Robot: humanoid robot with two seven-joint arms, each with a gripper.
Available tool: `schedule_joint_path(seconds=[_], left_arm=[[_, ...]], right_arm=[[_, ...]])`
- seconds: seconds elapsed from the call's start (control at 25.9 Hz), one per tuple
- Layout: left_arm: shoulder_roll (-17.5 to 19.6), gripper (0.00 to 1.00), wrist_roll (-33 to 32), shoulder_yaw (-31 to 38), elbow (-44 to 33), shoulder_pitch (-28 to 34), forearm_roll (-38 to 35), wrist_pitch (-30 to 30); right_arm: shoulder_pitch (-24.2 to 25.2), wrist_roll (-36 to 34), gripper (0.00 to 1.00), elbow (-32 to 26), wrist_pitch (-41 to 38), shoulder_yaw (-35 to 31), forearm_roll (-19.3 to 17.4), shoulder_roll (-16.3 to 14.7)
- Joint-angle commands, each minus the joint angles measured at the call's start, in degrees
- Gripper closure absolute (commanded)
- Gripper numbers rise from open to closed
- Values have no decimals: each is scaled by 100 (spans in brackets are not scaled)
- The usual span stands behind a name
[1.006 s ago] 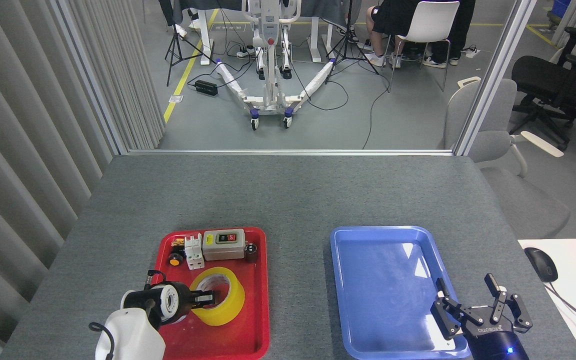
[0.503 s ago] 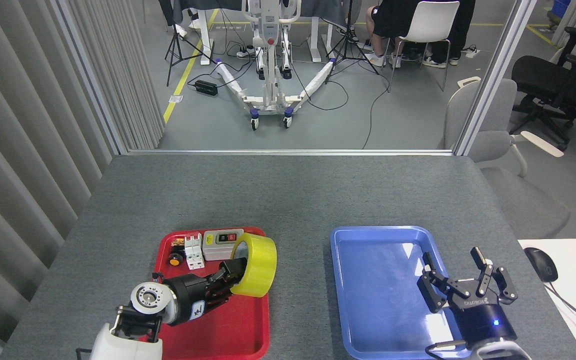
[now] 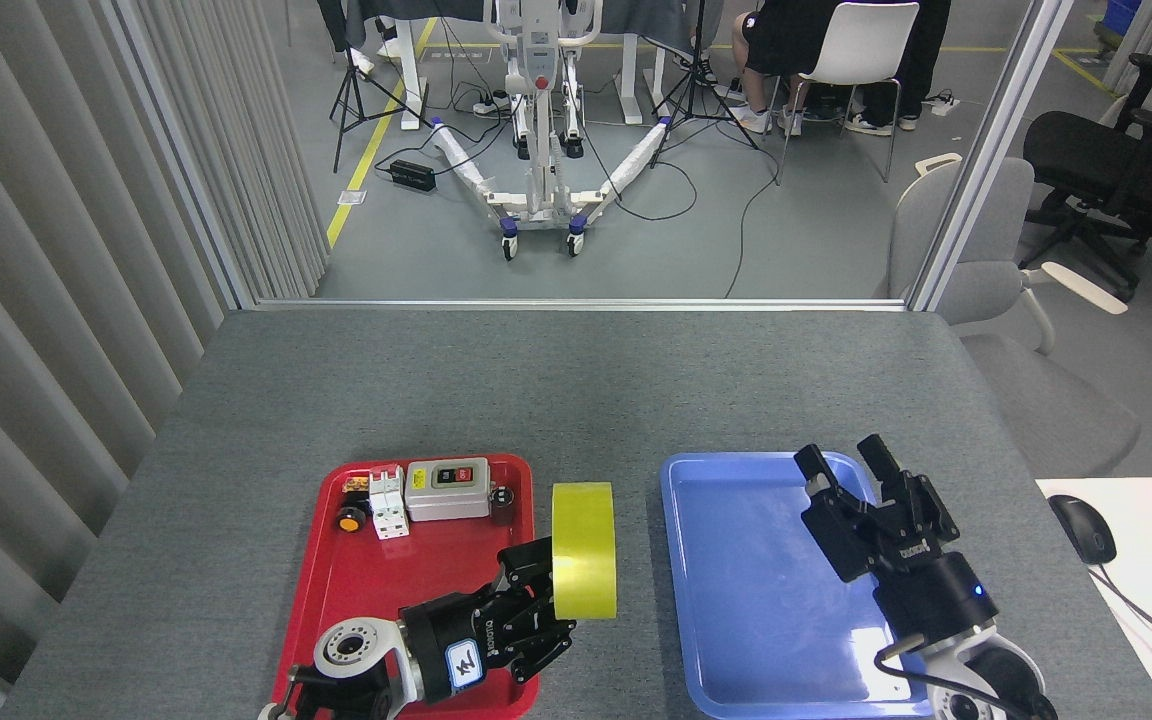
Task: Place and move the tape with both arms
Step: 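Lift the tape roll upright with the left gripper toward the blue tray, then grasp the tape roll with the right gripper beside the left gripper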
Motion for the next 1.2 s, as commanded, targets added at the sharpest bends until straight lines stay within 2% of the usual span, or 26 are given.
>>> schedule_joint_path(seconds=[0.0,0.08,0.12,0.15,0.19,0.31,0.5,0.81,1.01,1.16], left_arm=[[-25,100,145,-6,-9,164,528,3],[-34,100,136,38,17,191,949,-5],[-34,100,127,73,17,235,1108,-5],[-34,100,109,144,17,287,1213,-40],[-43,100,65,214,17,305,1284,-67],[-52,100,-137,258,0,349,1486,-84],[-25,100,-497,267,17,410,1582,-383],[63,100,-1824,302,70,577,1679,-1227],[168,100,-1851,258,369,586,1670,-1860],[177,100,-1833,232,474,586,1609,-2035]], right_arm=[[364,253,0,4,-497,837,-752,-1027],[241,95,0,4,-497,1822,-936,-1942],[48,-45,0,4,-471,2244,-1095,-2276],[-136,-177,0,4,-462,2622,-1235,-2469],[-277,-248,0,4,-453,2842,-1358,-2522],[-638,-256,0,4,-506,3088,-1578,-2549],[-1094,-195,0,39,-567,3571,-1569,-2487],[-1710,-186,0,215,-506,4283,-1517,-2241],[-1780,-186,1,162,-734,4468,-1473,-2311],[-1780,-186,1,145,-1271,4459,-1473,-2338]])
